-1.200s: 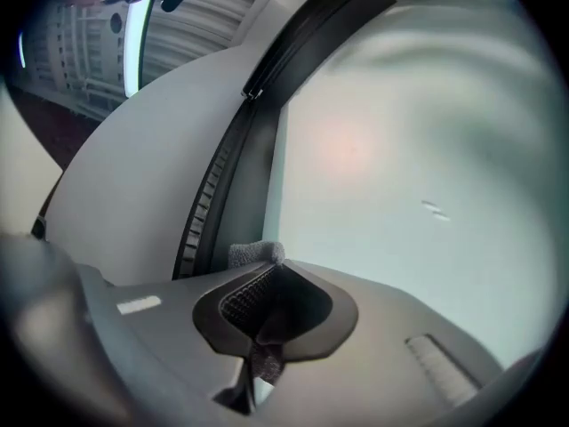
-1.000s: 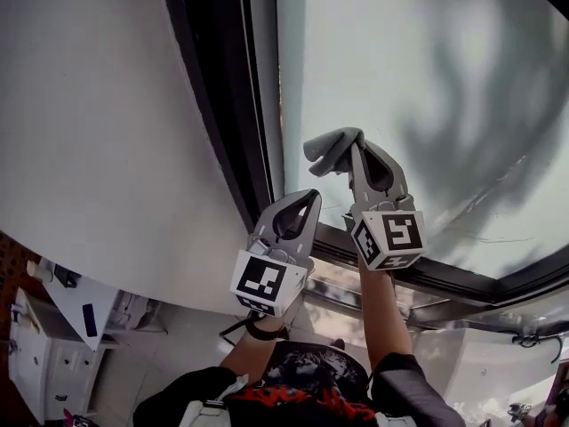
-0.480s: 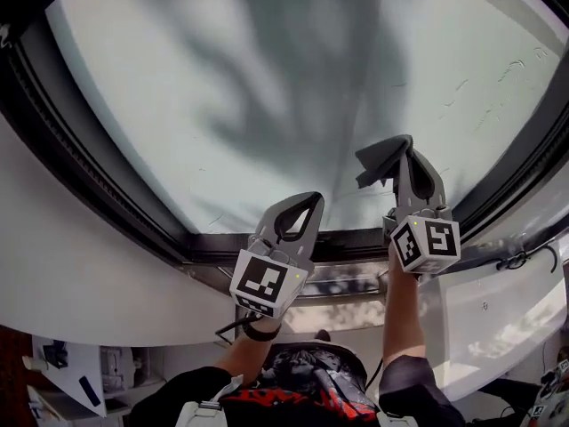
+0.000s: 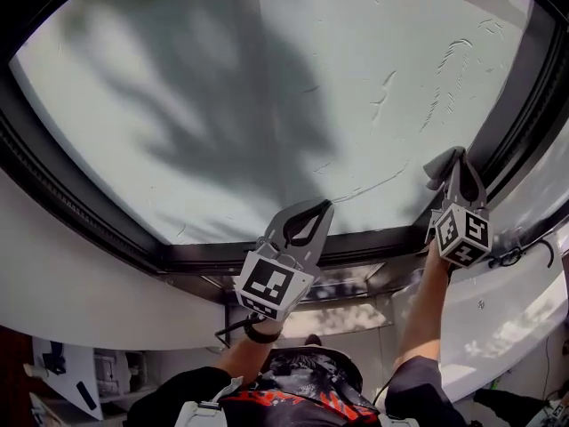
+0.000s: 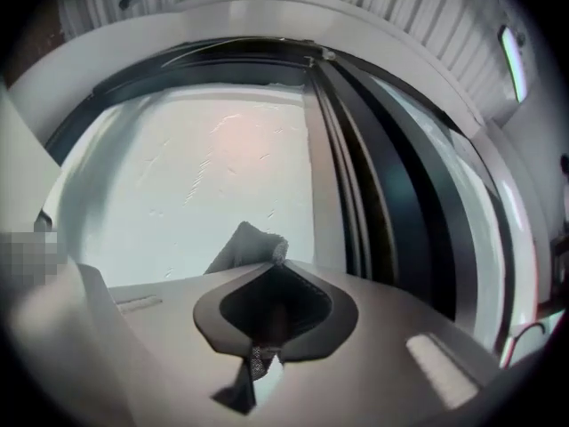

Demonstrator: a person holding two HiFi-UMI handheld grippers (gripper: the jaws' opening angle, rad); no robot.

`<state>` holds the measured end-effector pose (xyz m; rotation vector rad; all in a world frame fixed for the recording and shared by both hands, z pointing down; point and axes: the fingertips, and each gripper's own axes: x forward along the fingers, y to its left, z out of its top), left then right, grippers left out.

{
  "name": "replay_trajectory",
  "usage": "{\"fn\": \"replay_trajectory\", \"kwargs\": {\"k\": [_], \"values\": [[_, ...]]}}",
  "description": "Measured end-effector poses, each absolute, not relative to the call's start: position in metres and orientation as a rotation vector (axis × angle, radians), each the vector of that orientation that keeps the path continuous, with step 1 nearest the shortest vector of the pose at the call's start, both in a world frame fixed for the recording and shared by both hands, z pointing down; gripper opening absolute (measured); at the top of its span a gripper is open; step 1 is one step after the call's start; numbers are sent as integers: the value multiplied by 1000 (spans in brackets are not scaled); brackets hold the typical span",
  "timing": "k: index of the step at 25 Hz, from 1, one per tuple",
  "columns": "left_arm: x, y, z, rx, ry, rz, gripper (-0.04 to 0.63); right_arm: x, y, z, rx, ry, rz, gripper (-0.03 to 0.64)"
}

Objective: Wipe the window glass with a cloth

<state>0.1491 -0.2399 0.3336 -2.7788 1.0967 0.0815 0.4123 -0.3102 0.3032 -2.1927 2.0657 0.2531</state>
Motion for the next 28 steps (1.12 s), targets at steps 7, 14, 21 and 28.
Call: {"fn": "replay_trajectory", "kwargs": {"k": [7,14,21,28], "values": [[104,-245,329,-2681,1230,59,-19,256,-302,290,-1675,2302,228,18],[-47,-232,329,-2521,1553,66,-19,36,-267,298,-1151,2524,76,18],[-223,-147,316,-2255,1933,115,-20,-187,-215,313,-712,2768,-46,18],[-268,-140,318,-2234,1983,152,-20,-285,-245,351,-712,2905,13,18]]}}
